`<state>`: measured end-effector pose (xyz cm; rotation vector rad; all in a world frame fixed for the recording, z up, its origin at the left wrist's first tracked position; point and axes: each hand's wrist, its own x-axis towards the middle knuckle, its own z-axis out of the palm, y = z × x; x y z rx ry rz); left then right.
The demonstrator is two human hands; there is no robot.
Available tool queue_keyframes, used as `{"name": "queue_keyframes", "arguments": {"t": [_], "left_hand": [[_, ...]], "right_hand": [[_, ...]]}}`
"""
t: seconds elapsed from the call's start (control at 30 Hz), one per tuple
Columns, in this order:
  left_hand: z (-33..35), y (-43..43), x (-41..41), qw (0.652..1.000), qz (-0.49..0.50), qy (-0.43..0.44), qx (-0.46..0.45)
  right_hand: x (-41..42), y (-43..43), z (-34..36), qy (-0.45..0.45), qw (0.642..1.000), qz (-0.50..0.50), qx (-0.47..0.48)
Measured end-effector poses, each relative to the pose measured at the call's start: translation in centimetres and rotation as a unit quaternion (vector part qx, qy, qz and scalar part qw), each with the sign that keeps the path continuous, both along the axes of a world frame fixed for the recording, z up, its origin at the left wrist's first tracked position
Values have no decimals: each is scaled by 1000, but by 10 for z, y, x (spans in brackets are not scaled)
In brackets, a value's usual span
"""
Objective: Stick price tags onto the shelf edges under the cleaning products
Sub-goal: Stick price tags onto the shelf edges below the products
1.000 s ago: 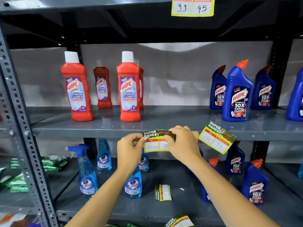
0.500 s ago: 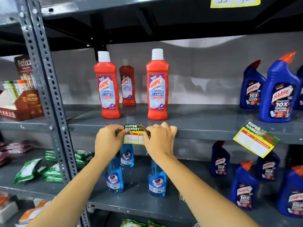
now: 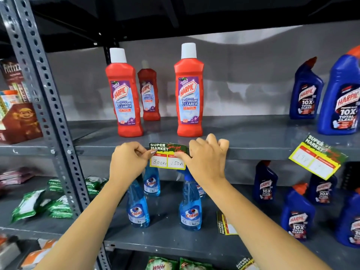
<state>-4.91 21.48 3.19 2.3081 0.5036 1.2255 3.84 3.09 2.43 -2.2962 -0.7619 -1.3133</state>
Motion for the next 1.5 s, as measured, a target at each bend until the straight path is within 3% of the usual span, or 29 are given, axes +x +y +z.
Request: {"name": "queue_keyframes", "arguments": {"t": [0.13,0.27,0.37,0.43,0.53,0.63,0.7,0.8,0.9,1.0,1.13,1.27,1.33,1.5], "left_hand": [[-3,0,-1,1000,-1,-5,-19],[-3,-7,-8,999,38,12,-25],[4,-24,-15,984,161,52,49],[8,-43,-17,973,195,22,125],[12,-104,-7,966,115,-87,214],[18,-183,28,983,-101,-110,103],[21,-228,57,976,-206,-71,8],[28,-278,101,965,-260,25,-26],[30,-307,129,954,-264,113,-91],[24,-323,136,978,-177,106,-15],[19,-328,134,976,-207,36,-53],[30,-329,125,951,-283,31,-117],[36,-331,122,942,-301,39,-141],[21,-380,120,944,-315,60,-82]], "right_hand": [[6,-6,-5,-32,999,8,0],[1,-15,-7,-9,1000,7,-3],[-4,-32,-6,3,999,36,8],[-3,-58,-7,-5,993,93,78],[4,-117,-9,-47,952,174,247],[30,-189,-21,-69,922,103,368],[50,-231,-32,5,883,55,466],[60,-264,-36,173,772,105,603],[67,-268,-34,293,732,161,593],[65,-270,-31,356,714,227,558],[63,-277,-24,378,727,258,511],[60,-288,-17,372,747,276,478],[60,-299,-13,378,739,311,463],[76,-358,-12,337,774,291,450]]}}
